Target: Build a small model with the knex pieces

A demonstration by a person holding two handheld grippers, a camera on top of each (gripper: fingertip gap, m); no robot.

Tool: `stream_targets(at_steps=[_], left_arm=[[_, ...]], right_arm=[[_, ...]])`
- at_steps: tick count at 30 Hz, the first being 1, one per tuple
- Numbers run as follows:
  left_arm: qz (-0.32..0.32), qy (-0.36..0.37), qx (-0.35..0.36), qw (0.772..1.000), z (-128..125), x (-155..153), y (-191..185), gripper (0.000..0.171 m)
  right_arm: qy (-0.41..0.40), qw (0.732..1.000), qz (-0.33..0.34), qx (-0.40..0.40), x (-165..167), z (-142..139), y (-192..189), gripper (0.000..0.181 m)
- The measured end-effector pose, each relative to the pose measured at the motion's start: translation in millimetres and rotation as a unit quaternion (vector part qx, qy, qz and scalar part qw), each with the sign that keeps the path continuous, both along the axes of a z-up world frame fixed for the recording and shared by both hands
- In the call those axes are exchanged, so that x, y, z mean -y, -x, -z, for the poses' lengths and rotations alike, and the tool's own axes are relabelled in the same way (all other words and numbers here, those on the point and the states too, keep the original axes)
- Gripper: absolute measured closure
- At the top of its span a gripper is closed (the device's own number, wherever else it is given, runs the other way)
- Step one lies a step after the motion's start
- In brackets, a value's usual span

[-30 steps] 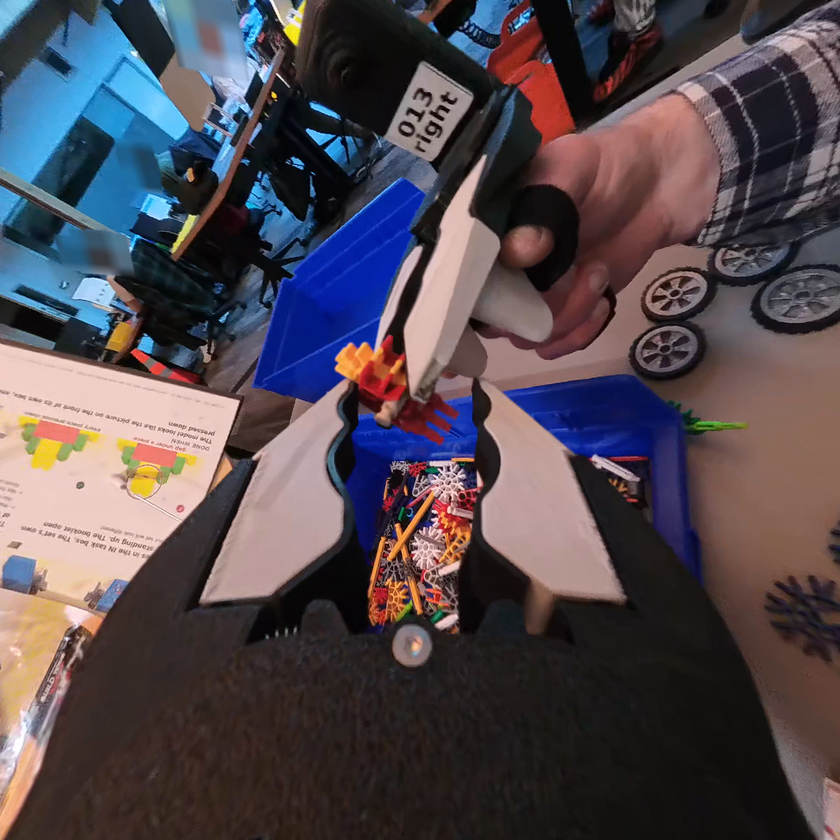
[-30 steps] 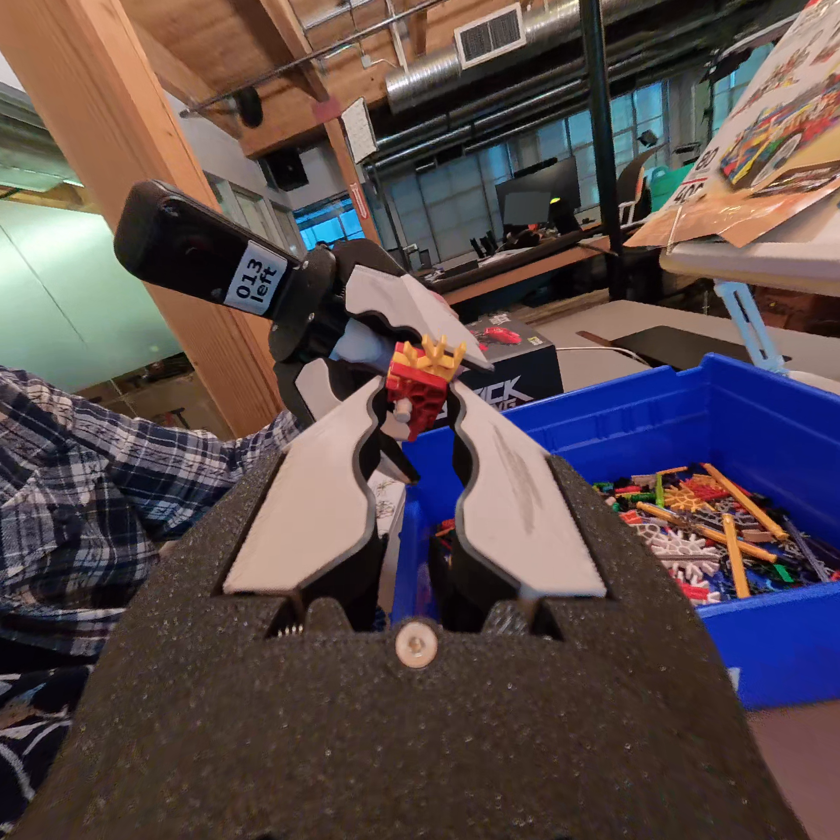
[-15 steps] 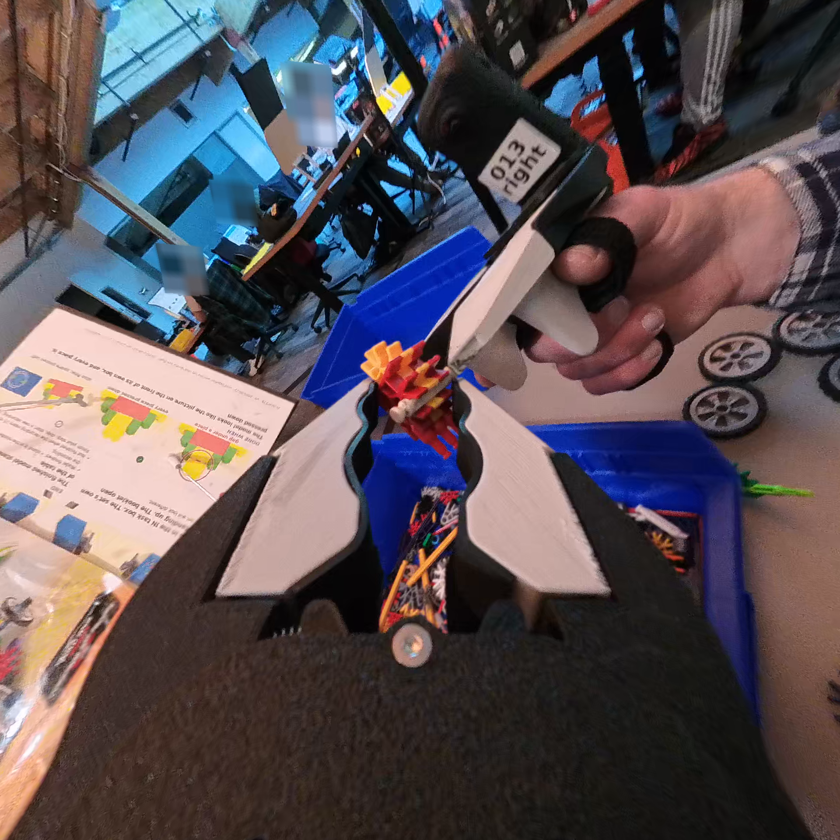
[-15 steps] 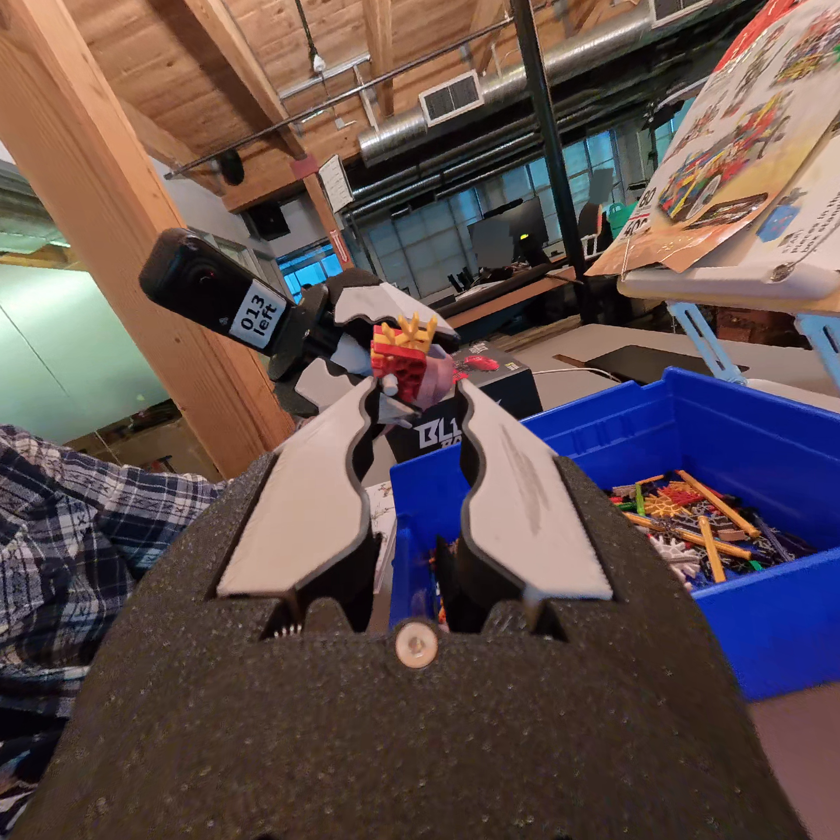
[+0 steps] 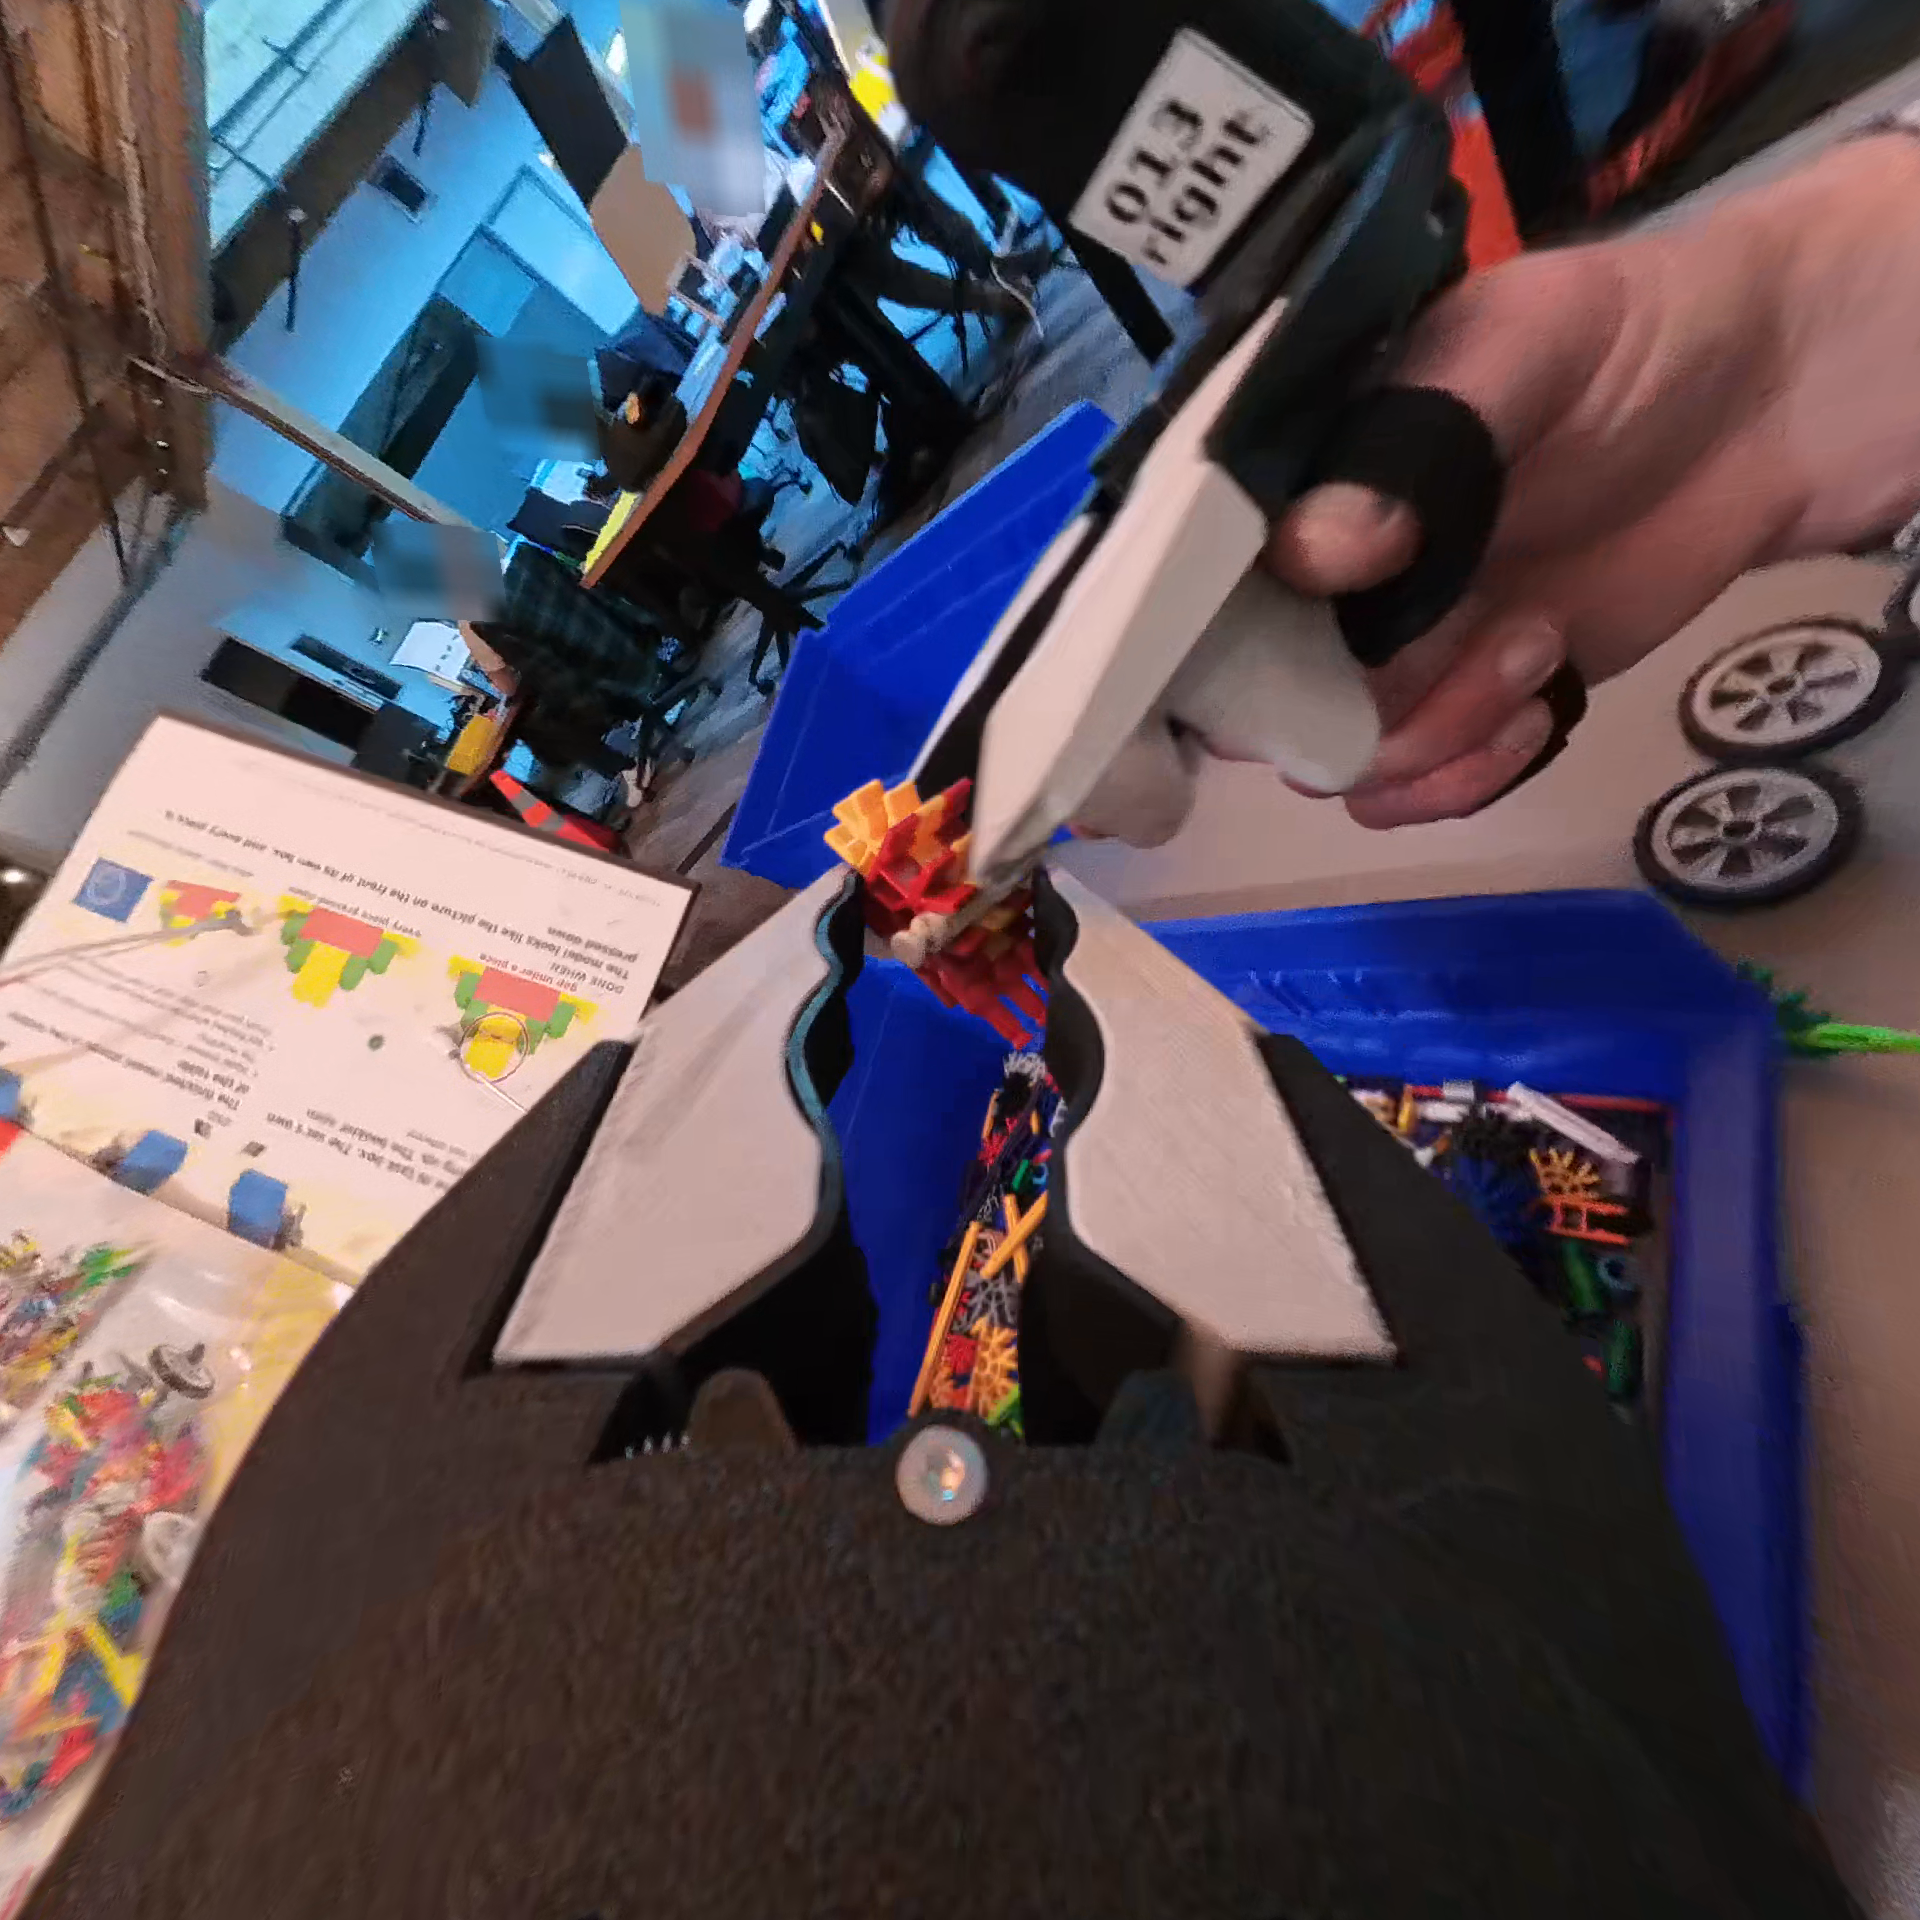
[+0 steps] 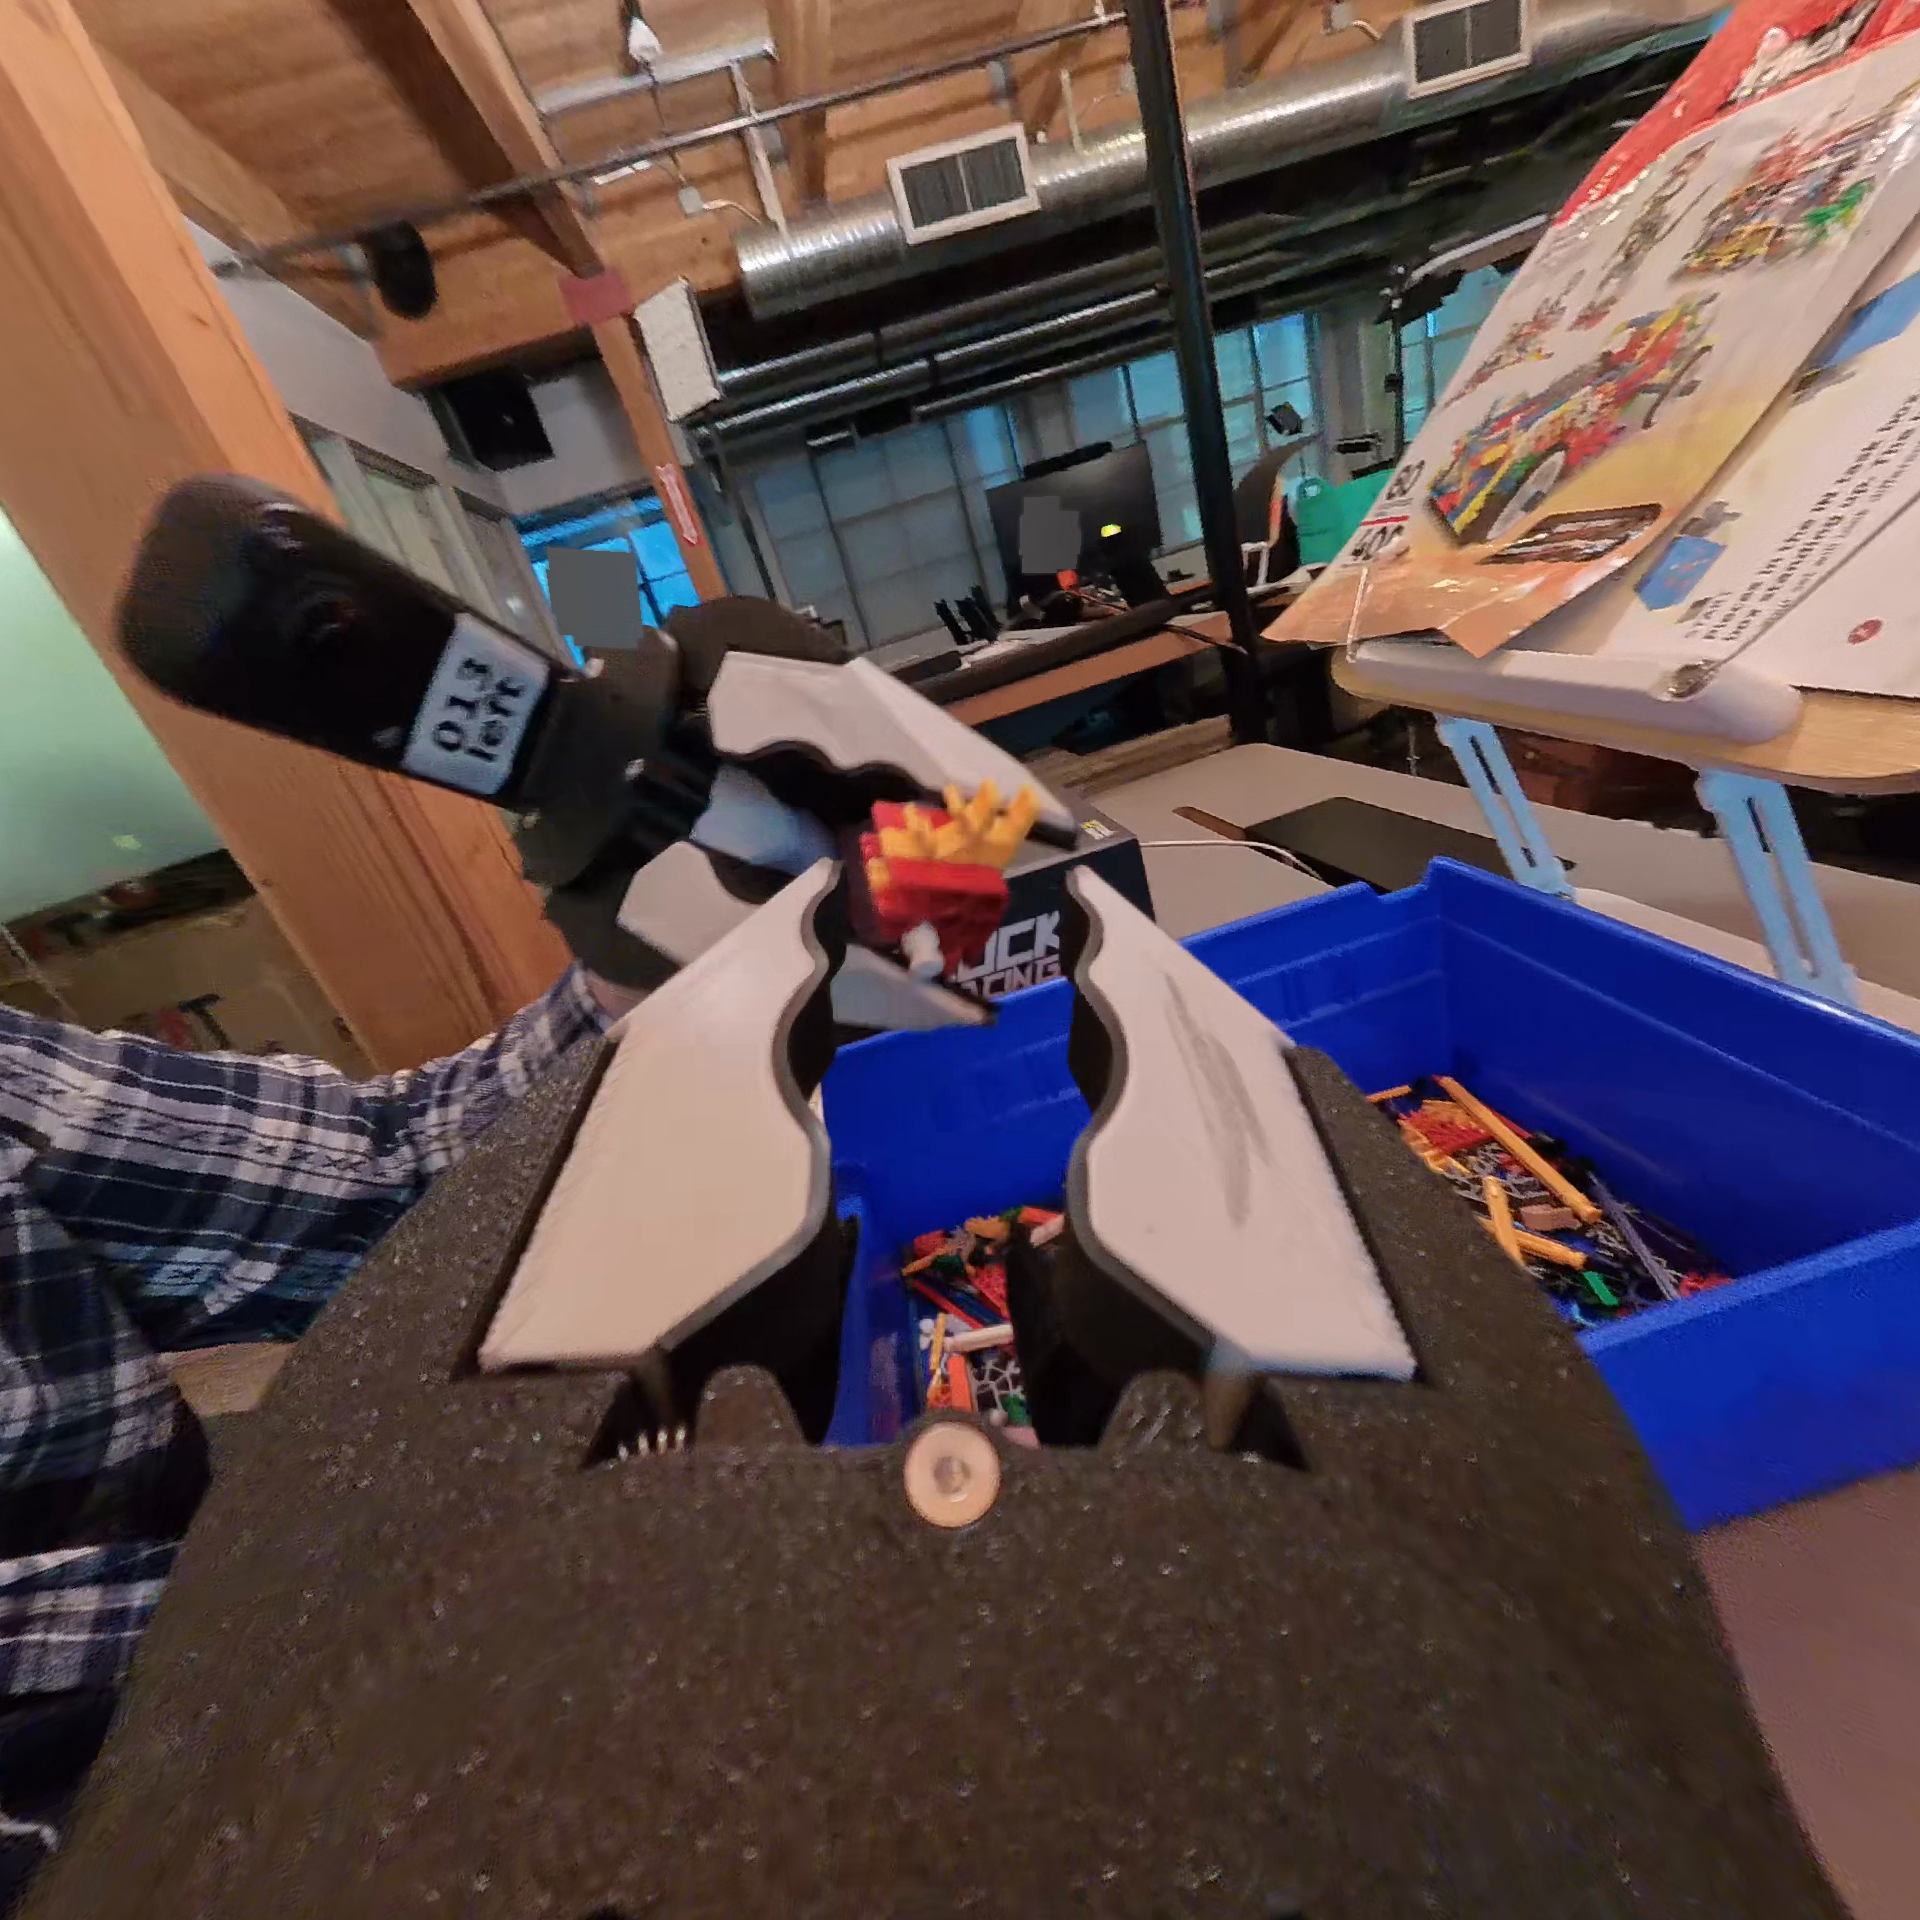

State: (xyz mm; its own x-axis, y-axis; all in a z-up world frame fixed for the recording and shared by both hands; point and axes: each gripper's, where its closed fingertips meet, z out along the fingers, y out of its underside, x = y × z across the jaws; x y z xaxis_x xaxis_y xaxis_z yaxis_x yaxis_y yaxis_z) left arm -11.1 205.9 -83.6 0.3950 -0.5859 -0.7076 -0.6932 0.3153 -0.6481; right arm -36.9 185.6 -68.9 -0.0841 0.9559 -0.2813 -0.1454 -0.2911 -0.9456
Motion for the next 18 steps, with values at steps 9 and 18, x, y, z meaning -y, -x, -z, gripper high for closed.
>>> stream_targets(at_steps=[9,18], left_arm=[[-0.035,-0.012,0.017,0.999,-8,-8,3,0.131],[-0.032,-0.038,0.024,0.998,-17,-3,-4,0.154]], right_arm=[[0.041,0.998,-0.008,-0.047,-5,-8,-3,0.155],[0.099,0.985,-0.049,-0.131,-6,-24,-16,0.154]])
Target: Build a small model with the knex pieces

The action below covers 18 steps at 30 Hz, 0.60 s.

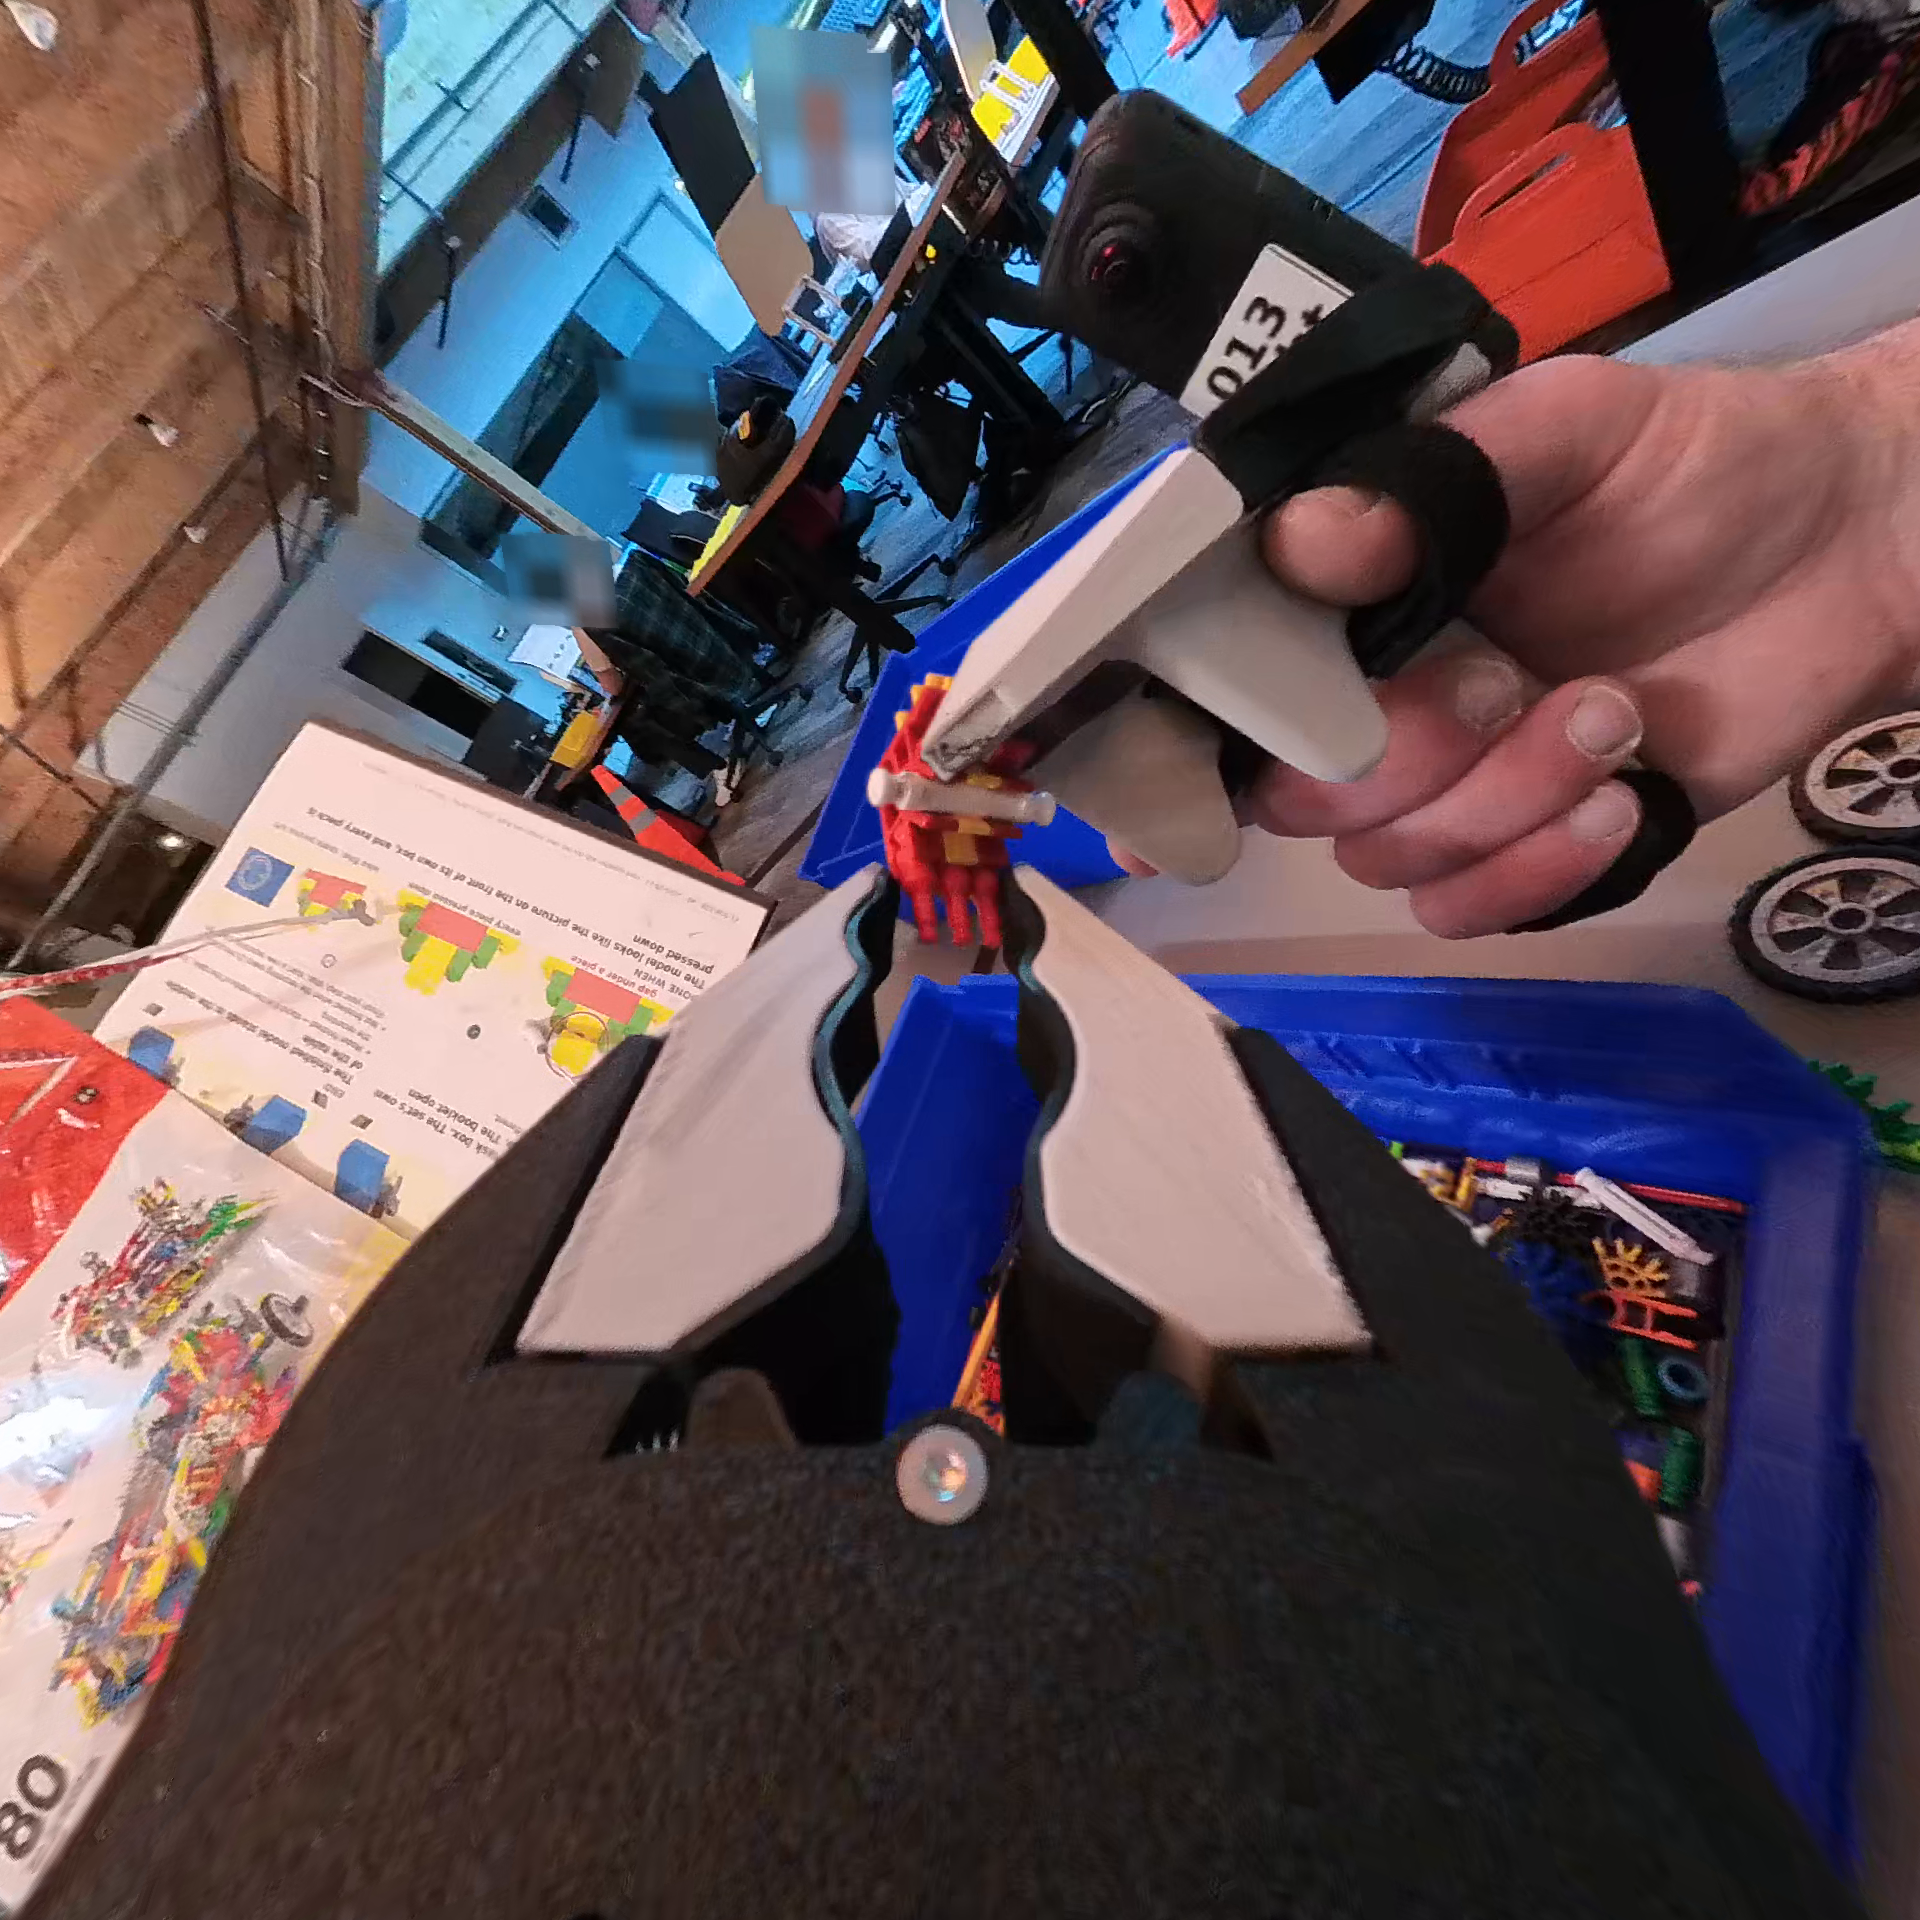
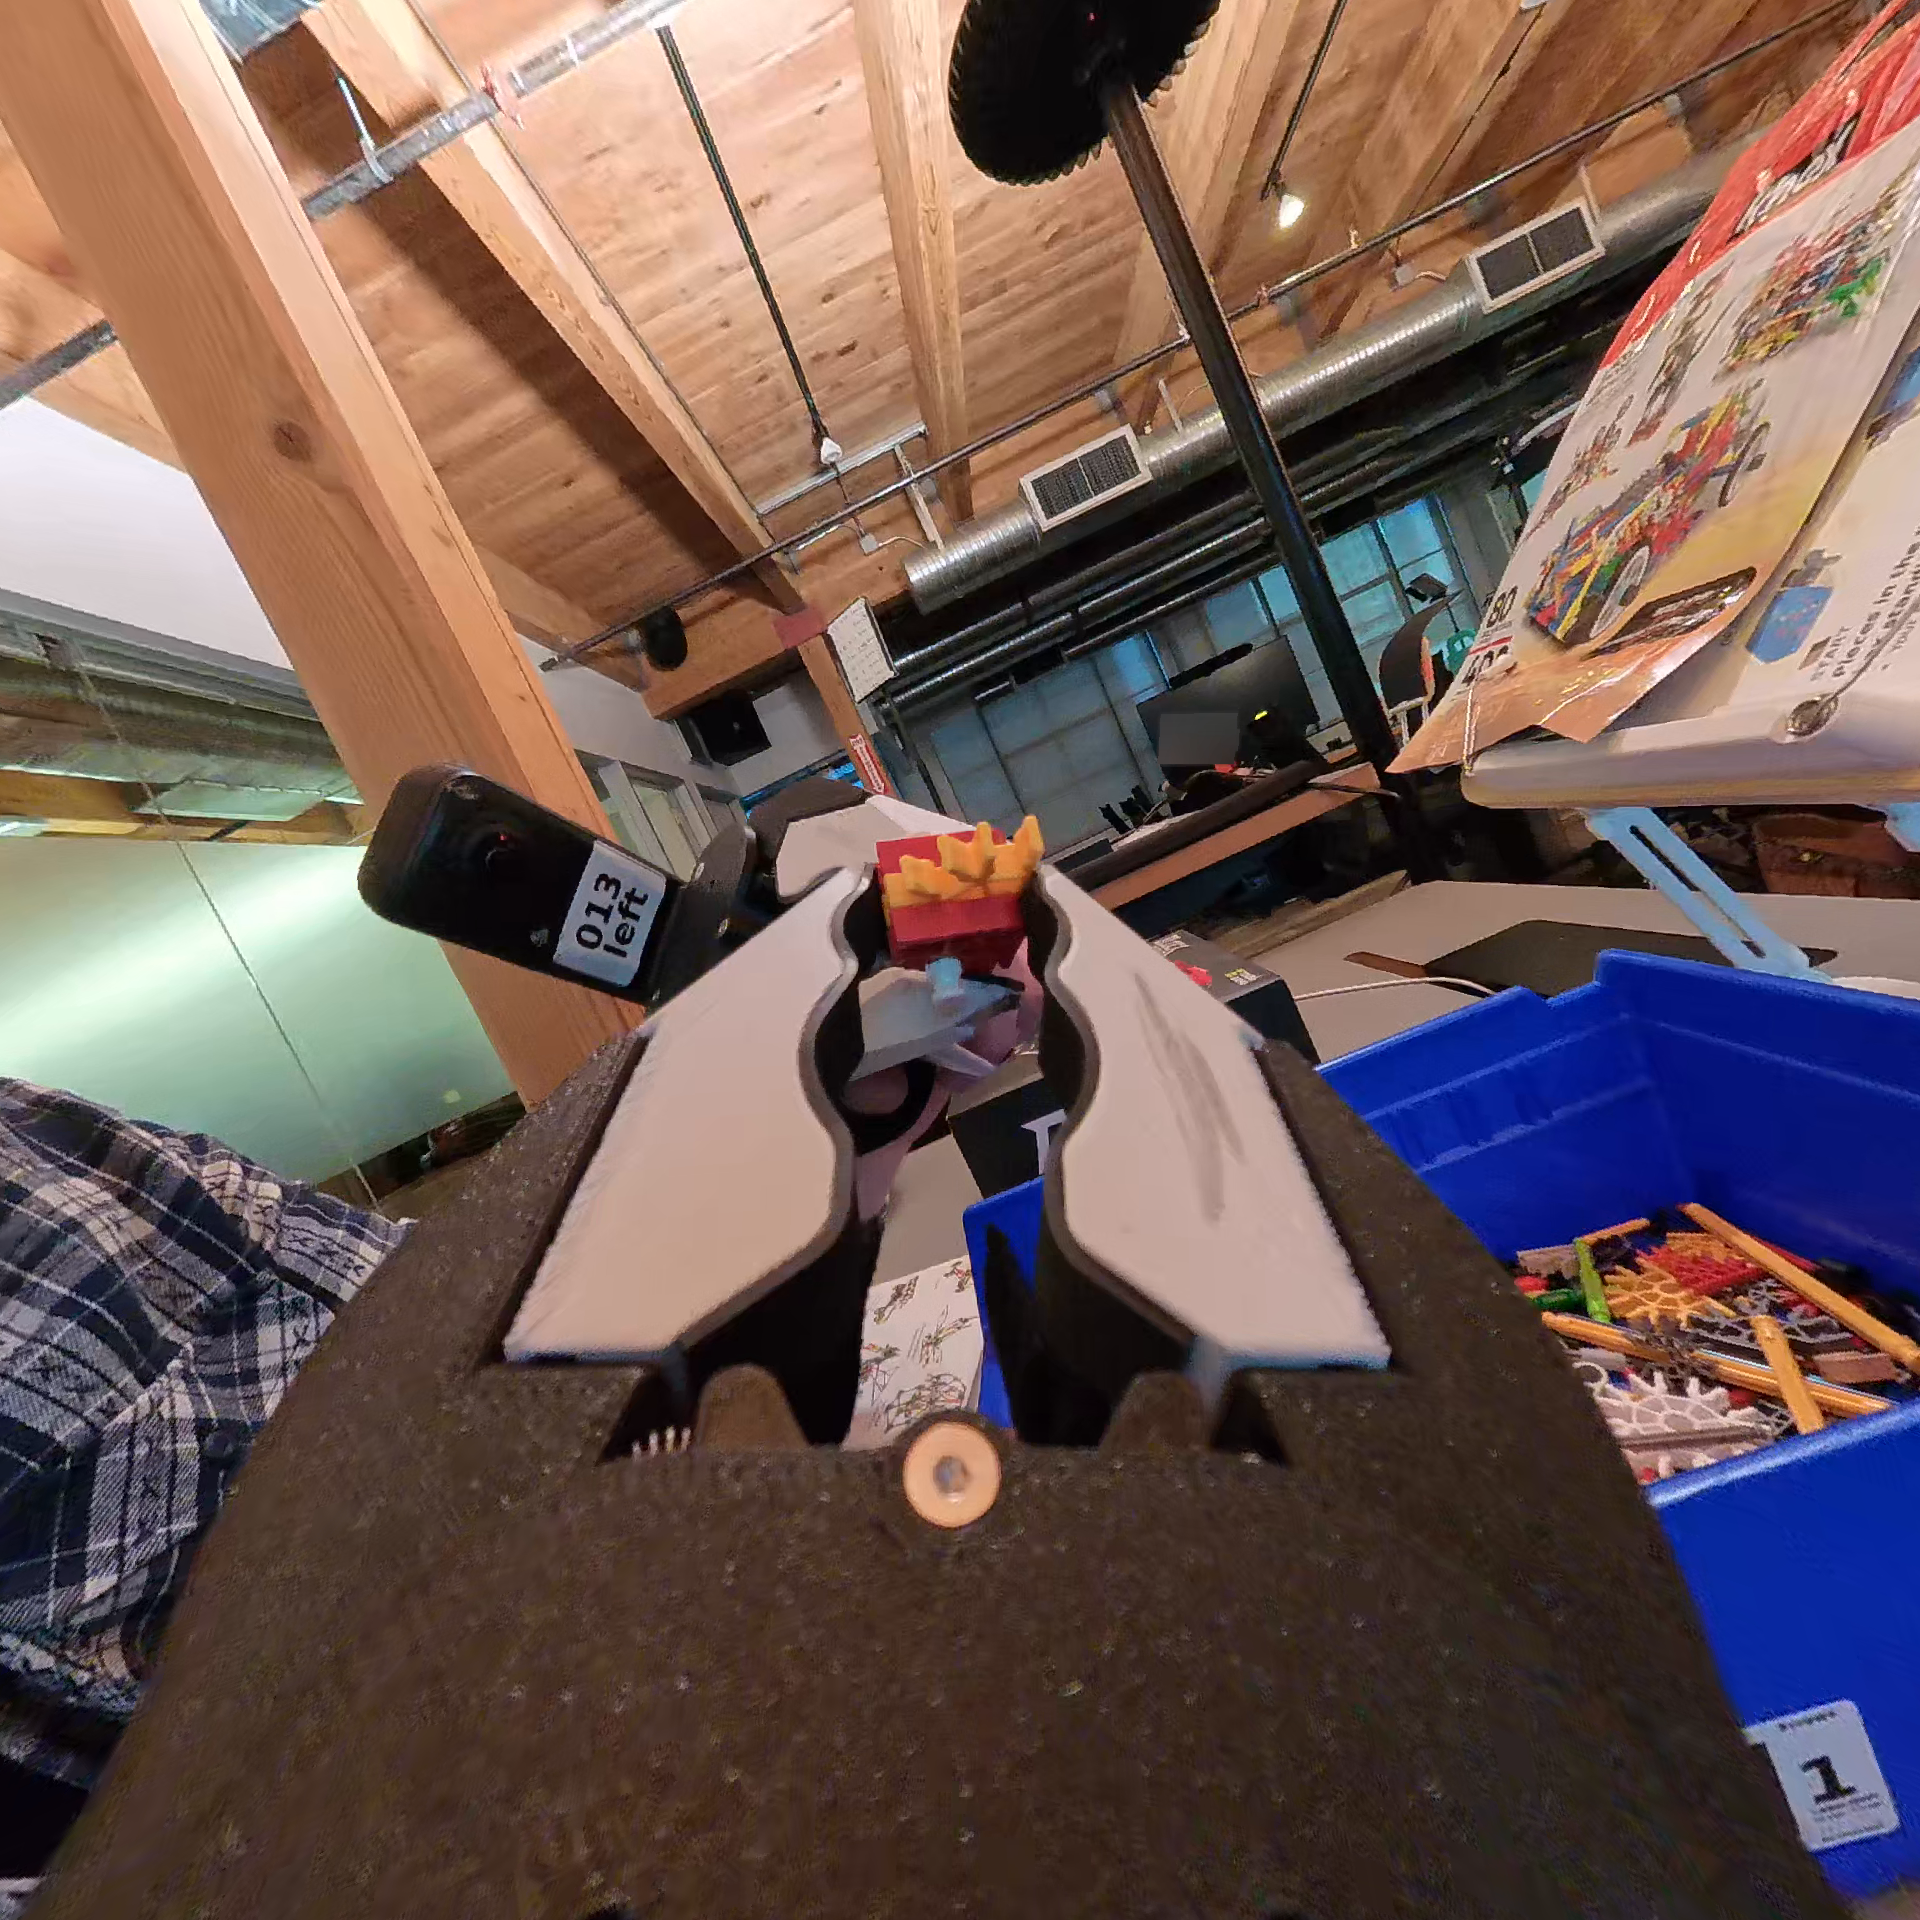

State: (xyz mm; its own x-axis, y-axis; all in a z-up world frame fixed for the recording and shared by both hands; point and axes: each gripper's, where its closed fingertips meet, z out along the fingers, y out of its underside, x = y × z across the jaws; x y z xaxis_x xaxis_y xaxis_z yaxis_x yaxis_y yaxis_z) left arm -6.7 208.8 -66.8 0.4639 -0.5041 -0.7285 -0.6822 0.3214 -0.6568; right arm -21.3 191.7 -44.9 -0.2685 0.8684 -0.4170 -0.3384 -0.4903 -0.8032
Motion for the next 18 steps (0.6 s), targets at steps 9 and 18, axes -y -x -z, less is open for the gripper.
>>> stream_targets(at_steps=[9,18], left_arm=[[-0.045,-0.084,-0.063,0.993,-6,-6,11,0.155],[-0.044,-0.121,-0.096,0.987,-8,-3,10,0.155]], right_arm=[[0.004,1.0,0.016,-0.009,-6,-3,-6,0.149],[-0.021,0.999,0.021,0.014,-3,0,-3,0.147]])
